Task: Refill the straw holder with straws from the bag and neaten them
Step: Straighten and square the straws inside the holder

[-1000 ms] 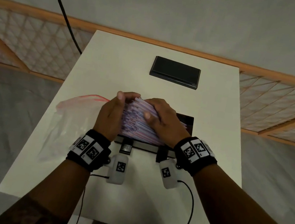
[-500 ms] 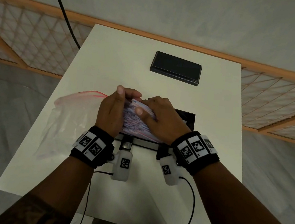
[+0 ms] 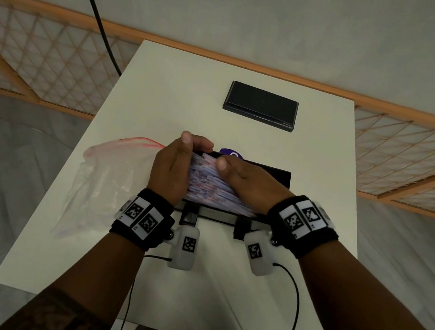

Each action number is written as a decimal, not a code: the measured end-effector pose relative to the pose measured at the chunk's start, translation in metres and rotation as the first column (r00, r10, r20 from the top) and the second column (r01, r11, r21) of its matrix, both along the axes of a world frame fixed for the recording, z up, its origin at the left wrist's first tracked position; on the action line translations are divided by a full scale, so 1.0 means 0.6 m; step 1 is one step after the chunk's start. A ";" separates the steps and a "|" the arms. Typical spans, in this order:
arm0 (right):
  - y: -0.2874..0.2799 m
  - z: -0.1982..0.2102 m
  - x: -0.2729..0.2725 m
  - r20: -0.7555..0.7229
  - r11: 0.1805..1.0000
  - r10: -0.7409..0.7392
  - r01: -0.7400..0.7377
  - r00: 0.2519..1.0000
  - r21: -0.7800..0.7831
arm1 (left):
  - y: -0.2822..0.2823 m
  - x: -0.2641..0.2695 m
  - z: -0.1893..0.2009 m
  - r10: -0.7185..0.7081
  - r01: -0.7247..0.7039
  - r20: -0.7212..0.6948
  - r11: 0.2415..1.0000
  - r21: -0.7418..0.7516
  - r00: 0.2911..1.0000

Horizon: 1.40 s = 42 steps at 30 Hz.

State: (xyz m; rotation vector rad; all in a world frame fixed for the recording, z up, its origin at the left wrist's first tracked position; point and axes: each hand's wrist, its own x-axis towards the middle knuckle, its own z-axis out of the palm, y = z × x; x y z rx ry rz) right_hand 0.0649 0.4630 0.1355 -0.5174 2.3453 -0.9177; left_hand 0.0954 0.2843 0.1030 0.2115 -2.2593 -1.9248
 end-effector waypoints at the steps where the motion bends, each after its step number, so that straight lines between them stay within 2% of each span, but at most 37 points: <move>1: 0.005 0.002 -0.005 0.035 1.000 0.012 -0.012 0.999 0.006 | -0.001 -0.001 0.001 -0.004 0.004 0.001 1.000 -0.031 1.000; 5: 0.023 -0.003 -0.027 0.153 0.990 0.115 -0.125 0.982 0.061 | -0.003 -0.001 0.005 -0.006 0.008 0.018 0.993 -0.118 1.000; 8: 0.031 -0.009 -0.036 0.264 0.988 0.139 -0.152 0.954 0.030 | -0.003 0.006 0.006 -0.003 0.003 -0.002 0.980 -0.197 1.000; 11: 0.039 -0.009 -0.039 0.309 0.984 0.147 -0.171 0.940 0.052 | -0.006 0.015 0.001 0.015 -0.018 -0.022 0.986 -0.165 1.000; 13: 0.047 -0.007 -0.041 0.311 0.972 0.152 -0.199 0.938 0.123 | -0.010 0.020 -0.006 0.041 -0.042 -0.011 0.993 -0.108 0.999; 15: 0.051 -0.006 -0.038 0.279 0.955 0.161 -0.221 0.947 0.198 | -0.014 0.026 -0.011 0.055 -0.054 0.014 0.997 -0.063 0.998; 18: 0.046 -0.012 -0.031 0.190 0.959 0.163 -0.201 0.968 0.201 | -0.013 0.035 -0.019 0.053 -0.052 0.027 0.998 -0.020 0.998; 21: 0.034 -0.019 -0.023 0.099 0.967 0.141 -0.159 0.985 0.198 | -0.008 0.041 -0.029 0.021 -0.020 0.015 0.998 -0.066 1.000; 26: 0.027 -0.025 -0.010 0.040 0.972 0.100 -0.106 0.994 0.209 | -0.009 0.037 -0.032 -0.015 0.018 0.038 0.995 -0.094 0.999; 34: 0.013 -0.038 -0.009 -0.098 0.950 0.136 -0.102 0.986 0.296 | -0.012 0.036 -0.030 -0.059 0.059 0.008 0.979 -0.194 0.998; 38: 0.009 -0.045 0.002 -0.247 0.923 0.148 -0.044 0.957 0.383 | -0.016 0.032 -0.035 -0.083 0.082 0.005 0.973 -0.216 0.997; 40: 0.007 -0.048 0.008 -0.313 0.915 0.160 -0.022 0.936 0.403 | -0.015 0.033 -0.030 -0.095 0.095 0.009 0.976 -0.198 0.995; 42: 0.005 -0.053 0.011 -0.305 0.922 0.156 -0.028 0.939 0.386 | -0.014 0.035 -0.026 -0.106 0.107 0.015 0.982 -0.154 0.994</move>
